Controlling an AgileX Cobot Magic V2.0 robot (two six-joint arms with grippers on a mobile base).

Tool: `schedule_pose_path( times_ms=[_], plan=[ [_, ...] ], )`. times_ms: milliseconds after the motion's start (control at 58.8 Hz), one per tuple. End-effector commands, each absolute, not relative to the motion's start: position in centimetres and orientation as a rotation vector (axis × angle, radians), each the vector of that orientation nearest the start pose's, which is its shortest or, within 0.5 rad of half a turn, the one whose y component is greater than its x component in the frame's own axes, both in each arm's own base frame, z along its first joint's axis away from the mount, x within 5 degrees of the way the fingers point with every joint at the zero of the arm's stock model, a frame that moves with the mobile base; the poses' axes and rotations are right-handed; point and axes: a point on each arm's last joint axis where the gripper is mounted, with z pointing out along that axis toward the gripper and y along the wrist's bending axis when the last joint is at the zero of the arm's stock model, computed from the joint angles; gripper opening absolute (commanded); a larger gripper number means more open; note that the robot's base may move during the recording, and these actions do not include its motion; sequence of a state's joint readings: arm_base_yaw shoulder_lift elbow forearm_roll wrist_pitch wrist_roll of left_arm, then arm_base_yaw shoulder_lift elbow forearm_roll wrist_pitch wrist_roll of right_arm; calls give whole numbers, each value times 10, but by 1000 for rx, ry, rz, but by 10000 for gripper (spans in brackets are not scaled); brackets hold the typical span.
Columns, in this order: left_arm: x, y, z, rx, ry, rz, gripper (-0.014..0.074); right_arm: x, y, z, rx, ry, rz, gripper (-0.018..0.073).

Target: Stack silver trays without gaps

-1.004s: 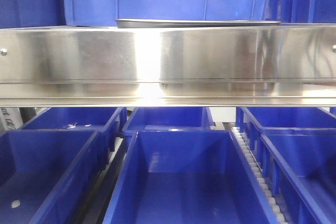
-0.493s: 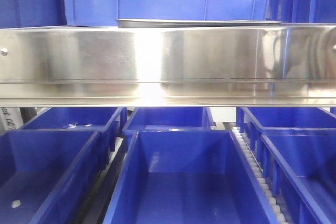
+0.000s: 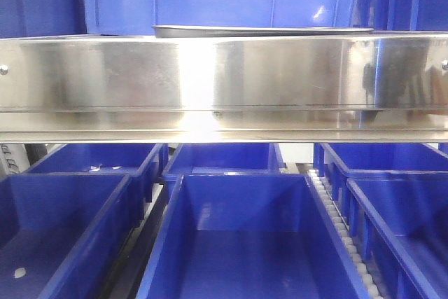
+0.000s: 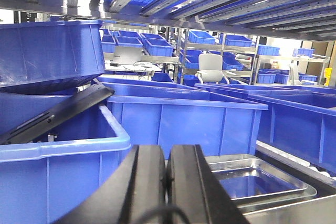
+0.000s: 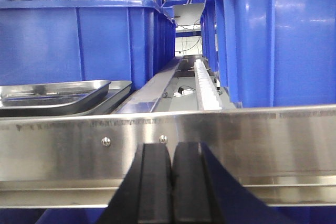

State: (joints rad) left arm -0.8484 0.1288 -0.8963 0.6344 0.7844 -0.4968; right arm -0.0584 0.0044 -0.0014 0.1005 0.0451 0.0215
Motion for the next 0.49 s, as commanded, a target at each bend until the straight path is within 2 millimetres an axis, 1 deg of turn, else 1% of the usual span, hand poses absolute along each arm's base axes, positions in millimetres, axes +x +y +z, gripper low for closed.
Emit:
schedule_pose_path(
  times_ms=[0, 119, 272, 476],
  plan=[
    [-2, 60, 416, 227, 1388, -425, -7, 56, -3, 213, 122, 1479, 35, -60],
    [-2, 60, 416, 227, 1388, -425, -7, 56, -4, 213, 104, 1480, 5, -60],
    [-2, 60, 416, 227, 1388, -425, -7, 56, -6, 213, 136, 1477, -31, -60],
    [-2, 60, 416, 227, 1388, -425, -7, 56, -6, 213, 146, 1476, -24, -60]
  ],
)
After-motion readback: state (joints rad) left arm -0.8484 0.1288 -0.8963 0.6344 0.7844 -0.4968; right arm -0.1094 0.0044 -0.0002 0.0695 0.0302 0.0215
